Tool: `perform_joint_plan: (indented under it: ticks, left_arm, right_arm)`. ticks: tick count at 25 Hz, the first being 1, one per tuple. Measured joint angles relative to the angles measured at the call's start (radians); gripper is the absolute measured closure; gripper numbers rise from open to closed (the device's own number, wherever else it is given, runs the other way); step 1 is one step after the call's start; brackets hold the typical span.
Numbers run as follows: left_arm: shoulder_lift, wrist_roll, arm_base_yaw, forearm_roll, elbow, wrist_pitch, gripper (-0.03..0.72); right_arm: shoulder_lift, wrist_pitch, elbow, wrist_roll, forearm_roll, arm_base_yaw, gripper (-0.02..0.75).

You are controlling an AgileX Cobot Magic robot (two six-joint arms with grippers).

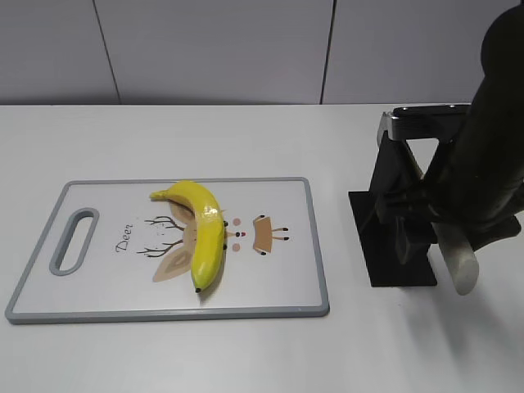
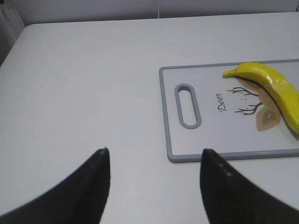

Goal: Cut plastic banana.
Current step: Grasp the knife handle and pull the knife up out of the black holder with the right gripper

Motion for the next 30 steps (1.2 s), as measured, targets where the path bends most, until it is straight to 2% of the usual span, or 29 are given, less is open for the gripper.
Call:
perform_joint_plan:
  ticks: [3,6,9,11,12,21,30]
  left_arm:
    - [0.0,0.0,0.0,0.0,0.0,0.0,0.106]
    - [0.0,0.0,0.0,0.0,0.0,0.0,0.106]
    - [0.0,0.0,0.0,0.0,0.0,0.0,0.106]
    - [0.0,0.0,0.0,0.0,0.0,0.0,0.106]
    - [0.0,0.0,0.0,0.0,0.0,0.0,0.107]
    - [0.0,0.0,0.0,0.001,0.0,0.0,0.116]
    - [0.0,0.0,0.0,0.001,0.0,0.0,0.115]
  right_arm:
    - [0.004,0.012,0.0,0.006,0.0,-0.003,0.262]
    - [0.004,0.03,0.0,0.008,0.0,-0.003,0.332]
    - [0.004,0.03,0.0,0.009,0.02,-0.003,0.449]
    - [0.004,0.035,0.0,0.012,0.028,-0.004,0.559]
    - [0.004,0.039,0.0,0.018,0.026,-0.008,0.571]
    - [-0.005,0.04,0.0,0.023,0.026,-0.008,0.571]
    - [-0.154,0.048,0.0,0.022,0.014,-0.008,0.571]
